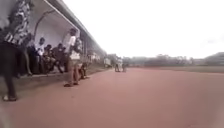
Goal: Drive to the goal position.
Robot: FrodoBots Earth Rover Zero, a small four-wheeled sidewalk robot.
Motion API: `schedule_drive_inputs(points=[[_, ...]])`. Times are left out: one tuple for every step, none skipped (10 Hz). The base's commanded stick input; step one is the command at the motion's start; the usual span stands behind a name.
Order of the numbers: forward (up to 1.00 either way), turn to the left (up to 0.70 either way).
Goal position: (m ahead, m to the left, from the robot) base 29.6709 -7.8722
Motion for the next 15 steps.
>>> schedule_drive_inputs(points=[[0.70, 0.01], [0.70, 0.01], [0.70, 0.01], [0.70, 0.01], [0.70, 0.01], [0.70, 0.01], [0.70, 0.01], [0.70, 0.01], [0.70, 0.01], [0.70, 0.01], [0.70, 0.01], [0.70, -0.17], [0.70, -0.22], [0.70, -0.27], [0.70, -0.31]])
